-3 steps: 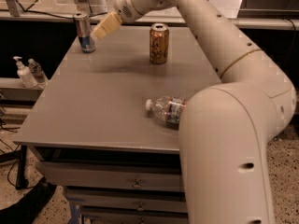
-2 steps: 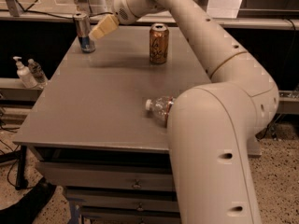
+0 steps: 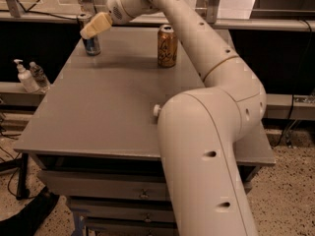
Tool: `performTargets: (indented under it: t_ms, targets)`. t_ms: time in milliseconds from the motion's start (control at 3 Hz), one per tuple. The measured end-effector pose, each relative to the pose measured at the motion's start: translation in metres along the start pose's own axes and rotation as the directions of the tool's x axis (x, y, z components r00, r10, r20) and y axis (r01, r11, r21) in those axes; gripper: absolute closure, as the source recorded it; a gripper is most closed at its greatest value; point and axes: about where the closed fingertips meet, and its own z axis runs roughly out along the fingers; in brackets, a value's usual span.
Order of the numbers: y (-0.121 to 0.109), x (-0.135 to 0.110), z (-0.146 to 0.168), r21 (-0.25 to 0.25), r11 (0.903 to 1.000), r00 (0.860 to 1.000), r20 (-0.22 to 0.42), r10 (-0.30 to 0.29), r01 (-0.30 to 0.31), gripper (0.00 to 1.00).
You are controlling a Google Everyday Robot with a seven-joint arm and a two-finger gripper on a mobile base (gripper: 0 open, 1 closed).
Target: Pick redbull can
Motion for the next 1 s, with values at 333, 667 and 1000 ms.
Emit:
performTargets:
  t_ms: [333, 667, 1000]
  targets:
    - [0.006, -0.009, 0.015, -0.024, 0.9997, 1.000, 0.014, 0.007, -0.006, 0.00]
    - [0.015, -0.012, 0.031, -0.053, 0.9985, 1.000, 0.013, 0.014, -0.013, 0.00]
    - [0.020, -0.011, 0.041, -0.068, 0.9975, 1.000, 0.008, 0.021, -0.021, 0.18]
